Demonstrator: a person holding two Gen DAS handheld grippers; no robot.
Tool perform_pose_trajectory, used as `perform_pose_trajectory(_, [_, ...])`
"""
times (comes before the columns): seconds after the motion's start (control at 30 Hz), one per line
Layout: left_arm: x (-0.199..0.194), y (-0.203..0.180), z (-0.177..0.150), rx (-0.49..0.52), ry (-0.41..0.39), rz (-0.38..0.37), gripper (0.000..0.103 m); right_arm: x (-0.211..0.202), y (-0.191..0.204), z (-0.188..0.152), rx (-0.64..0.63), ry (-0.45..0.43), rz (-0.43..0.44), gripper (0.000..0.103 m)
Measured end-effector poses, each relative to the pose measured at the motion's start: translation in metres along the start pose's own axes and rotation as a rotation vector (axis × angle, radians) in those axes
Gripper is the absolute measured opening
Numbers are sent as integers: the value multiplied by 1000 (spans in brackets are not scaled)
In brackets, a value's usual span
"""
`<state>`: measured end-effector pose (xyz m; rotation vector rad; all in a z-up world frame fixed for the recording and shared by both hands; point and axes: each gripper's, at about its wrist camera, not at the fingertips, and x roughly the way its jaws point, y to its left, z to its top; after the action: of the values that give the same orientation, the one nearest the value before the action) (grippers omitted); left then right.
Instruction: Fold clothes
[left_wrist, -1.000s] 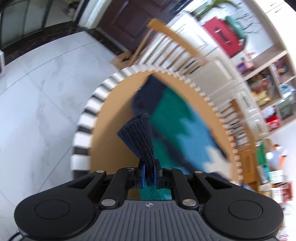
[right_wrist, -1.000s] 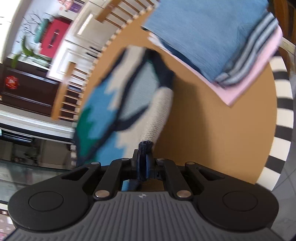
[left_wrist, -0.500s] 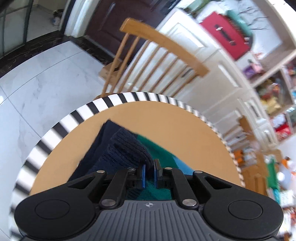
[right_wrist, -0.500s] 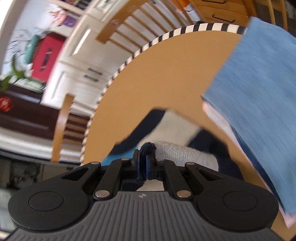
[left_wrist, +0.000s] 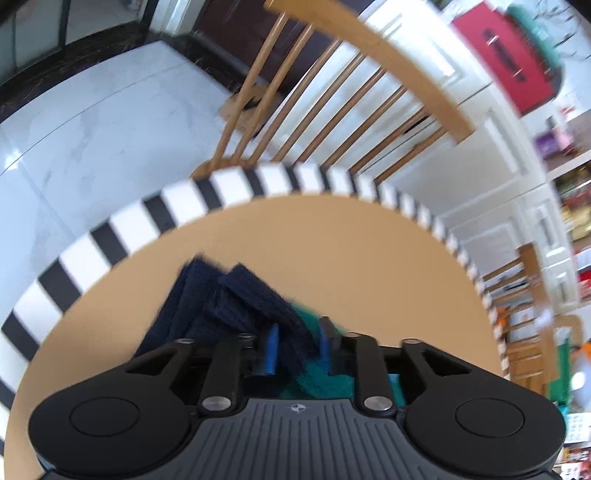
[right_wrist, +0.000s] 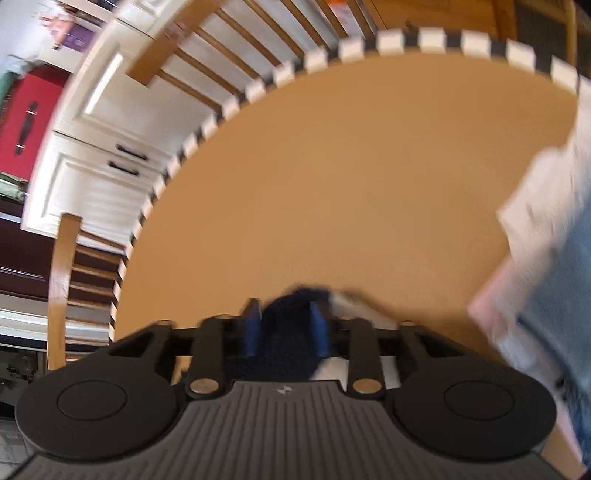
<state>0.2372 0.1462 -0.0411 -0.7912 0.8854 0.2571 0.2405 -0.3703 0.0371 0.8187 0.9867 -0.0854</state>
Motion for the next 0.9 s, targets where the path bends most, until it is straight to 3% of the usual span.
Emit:
perform_pose_trajectory(0.03, [-8, -1, 2, 43, -66, 23, 51, -5, 7, -1, -58, -38, 1, 45])
perform_pose_trajectory(0.13, [-33, -12, -5, 265, -220, 73, 51, -22, 27, -3, -231, -150, 3, 43])
perform_pose_trajectory(0.23, [-36, -27, -35, 572, -221, 48, 51, -23, 50, -50, -624, -143, -30, 39])
perform_pose_trajectory(0.27, [-31, -33, -48, 682, -209, 60, 51, -20, 54, -67, -720, -135, -36, 39])
perform_pose_trajectory(0.33, [-10, -37, -65, 797, -180, 110, 51, -11, 60, -97, -860, -112, -39, 40])
perform_pose_trajectory(0.4, [13, -34, -68, 791, -145, 198, 49, 3, 63, -116, -876, -68, -19, 42])
perform_pose_trajectory(0.47, [28, -27, -63, 724, -126, 248, 44, 18, 65, -124, -837, -47, -19, 42])
perform_pose_trajectory(0.57, [32, -20, -55, 678, -144, 282, 14, 35, 56, -128, -744, -10, -13, 42])
perform_pose_trajectory(0.63, [30, -13, -54, 683, -152, 290, 2, 45, 55, -130, -733, -30, -20, 42])
perform_pose_trajectory(0.73, [2, 14, -77, 693, -164, 325, 0, 46, 61, -133, -743, -87, -11, 29])
perform_pose_trajectory(0.83, [-11, 30, -86, 691, -147, 356, 0, 53, 65, -136, -795, -99, -39, 28])
perform_pose_trajectory(0.9, [-23, 39, -90, 682, -132, 334, 0, 63, 63, -135, -797, -100, -47, 28])
